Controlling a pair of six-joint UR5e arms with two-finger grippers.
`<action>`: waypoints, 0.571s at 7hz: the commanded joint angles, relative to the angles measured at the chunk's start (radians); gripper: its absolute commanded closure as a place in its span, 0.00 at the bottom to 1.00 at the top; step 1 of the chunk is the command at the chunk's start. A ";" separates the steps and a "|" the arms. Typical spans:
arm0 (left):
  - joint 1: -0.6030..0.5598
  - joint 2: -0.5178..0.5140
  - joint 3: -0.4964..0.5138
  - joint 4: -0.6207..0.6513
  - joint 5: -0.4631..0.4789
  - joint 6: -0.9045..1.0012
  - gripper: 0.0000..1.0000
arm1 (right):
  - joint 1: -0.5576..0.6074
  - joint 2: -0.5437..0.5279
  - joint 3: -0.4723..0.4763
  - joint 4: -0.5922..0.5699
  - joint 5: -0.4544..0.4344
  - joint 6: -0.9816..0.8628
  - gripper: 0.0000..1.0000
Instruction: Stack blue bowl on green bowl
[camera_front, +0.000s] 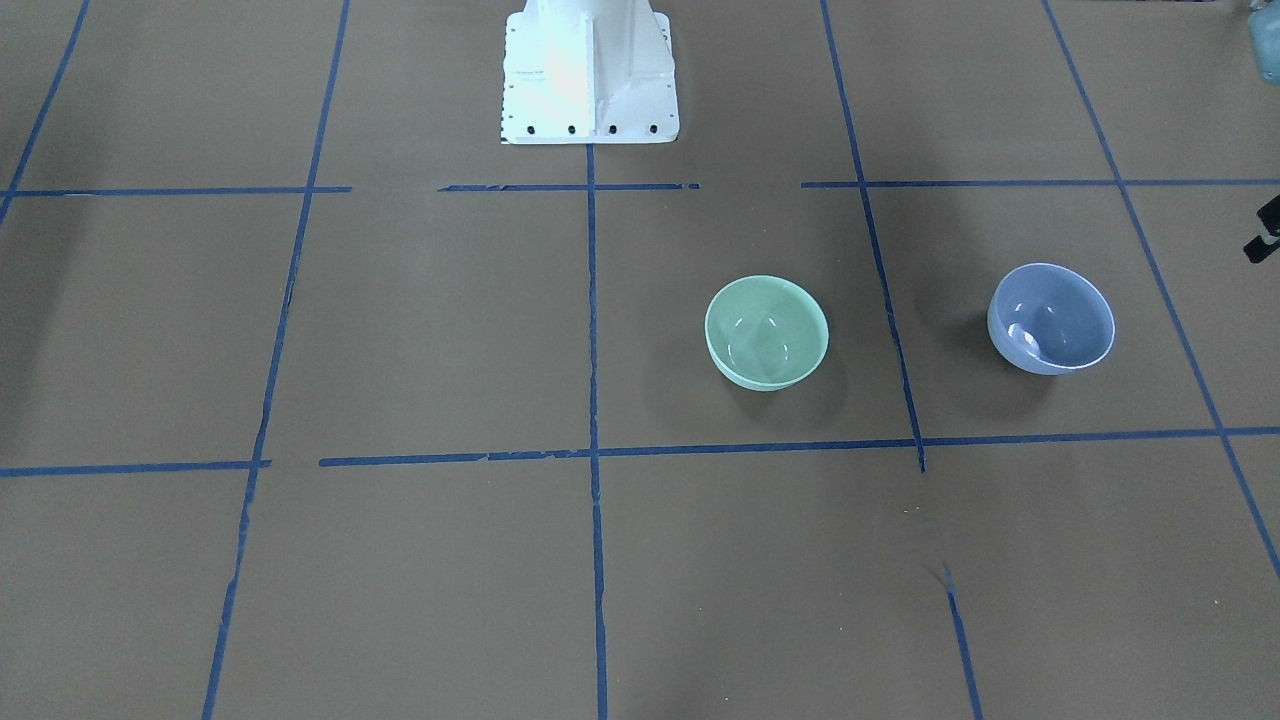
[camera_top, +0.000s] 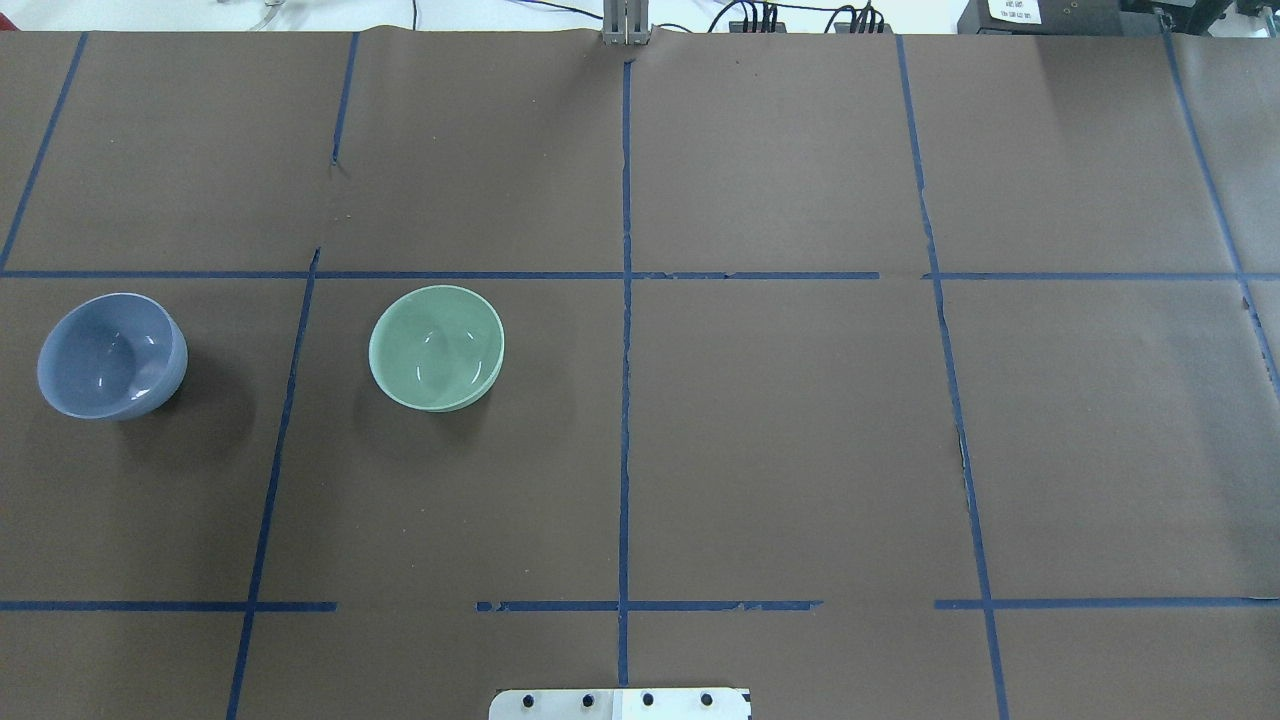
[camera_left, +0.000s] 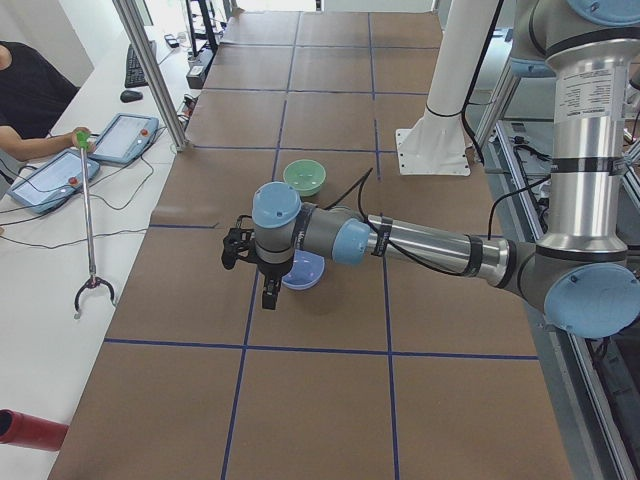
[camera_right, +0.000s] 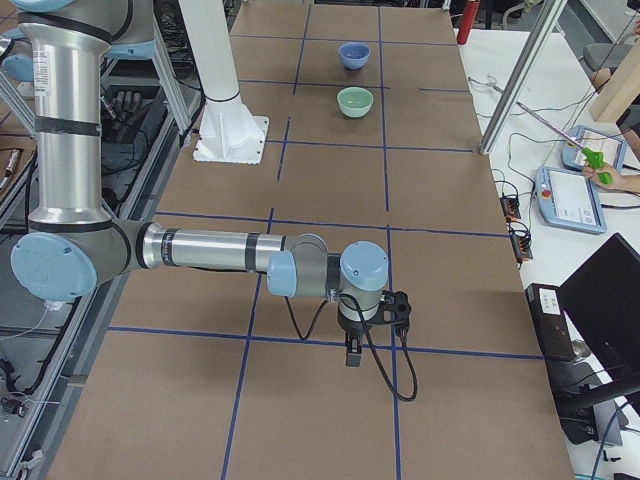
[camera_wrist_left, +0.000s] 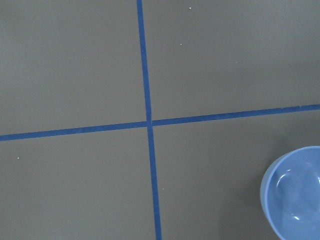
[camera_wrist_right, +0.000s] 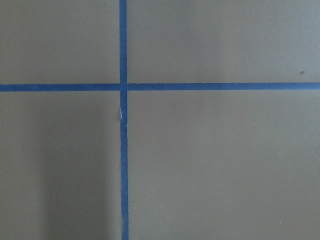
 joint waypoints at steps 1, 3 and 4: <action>0.150 0.042 0.107 -0.352 0.009 -0.296 0.00 | 0.000 0.000 0.000 0.000 0.001 0.000 0.00; 0.259 0.025 0.203 -0.480 0.115 -0.396 0.00 | 0.000 0.000 0.000 0.000 0.001 0.000 0.00; 0.273 -0.002 0.238 -0.485 0.115 -0.400 0.00 | 0.000 0.000 0.000 0.000 -0.001 0.000 0.00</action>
